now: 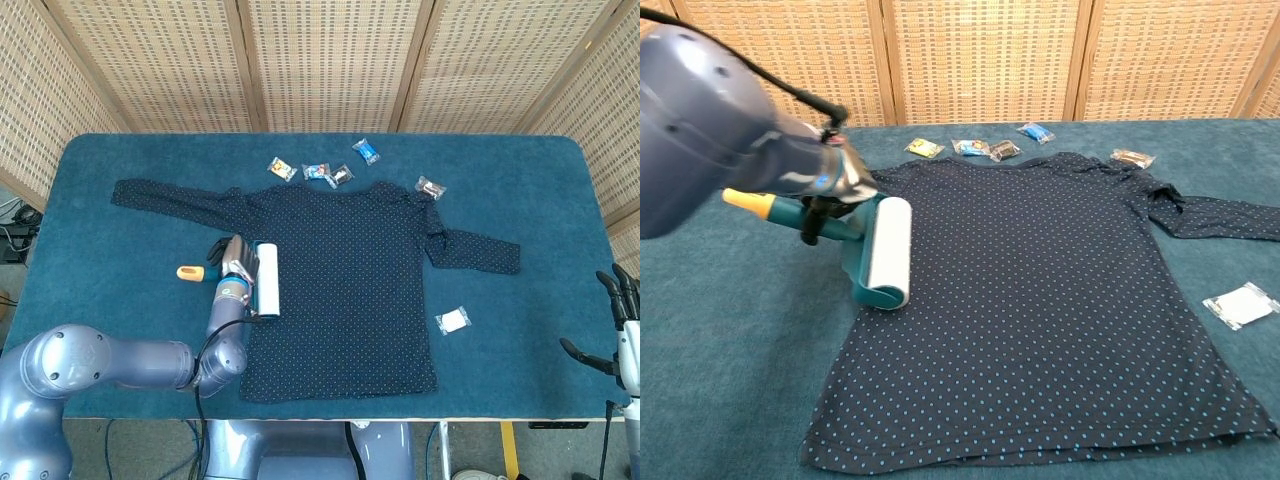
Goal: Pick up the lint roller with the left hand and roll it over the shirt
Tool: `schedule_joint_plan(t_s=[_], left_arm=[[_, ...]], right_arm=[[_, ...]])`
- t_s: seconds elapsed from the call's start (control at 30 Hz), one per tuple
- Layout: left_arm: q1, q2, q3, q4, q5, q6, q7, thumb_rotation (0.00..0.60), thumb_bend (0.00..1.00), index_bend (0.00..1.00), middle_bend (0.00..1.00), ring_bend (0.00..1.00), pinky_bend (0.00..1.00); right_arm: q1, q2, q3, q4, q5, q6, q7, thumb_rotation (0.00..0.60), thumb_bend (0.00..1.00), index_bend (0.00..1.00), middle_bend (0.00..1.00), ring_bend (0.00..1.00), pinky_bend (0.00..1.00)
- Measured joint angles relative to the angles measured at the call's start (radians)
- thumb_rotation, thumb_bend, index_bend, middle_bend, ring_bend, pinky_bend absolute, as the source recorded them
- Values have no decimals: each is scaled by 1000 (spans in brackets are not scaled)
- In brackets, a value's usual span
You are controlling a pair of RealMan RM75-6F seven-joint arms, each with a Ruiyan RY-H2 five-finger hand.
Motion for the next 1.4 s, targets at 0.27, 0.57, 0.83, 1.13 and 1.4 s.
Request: schedule_joint_plan(t_s=[0.27, 0.57, 0.83, 1.13, 1.4], left_arm=[[23, 4, 17, -10, 64, -39, -45, 600, 870, 894, 756, 634, 633], [-48, -91, -30, 54, 63, -41, -15, 600, 870, 894, 756, 634, 633], [-111, -169, -98, 128, 40, -40, 12, 600, 870, 894, 756, 635, 636], [-87, -143, -152, 104, 97, -45, -111, 600, 870, 894, 759, 639, 649], [31, -4, -147, -41, 211, -44, -304, 600, 869, 894, 759, 639, 649]], right_arm=[[2, 0, 2, -1, 5, -3, -2, 600, 107, 126, 0, 0, 0], [5, -1, 5, 13, 17, -14, 19, 600, 108, 127, 0, 0, 0], [6, -3, 5, 21, 20, -20, 25, 600, 108, 128, 0, 0, 0], [4, -6, 6, 30, 22, -16, 28, 600, 107, 128, 0, 0, 0], [2, -6, 4, 23, 11, -1, 10, 600, 108, 128, 0, 0, 0]])
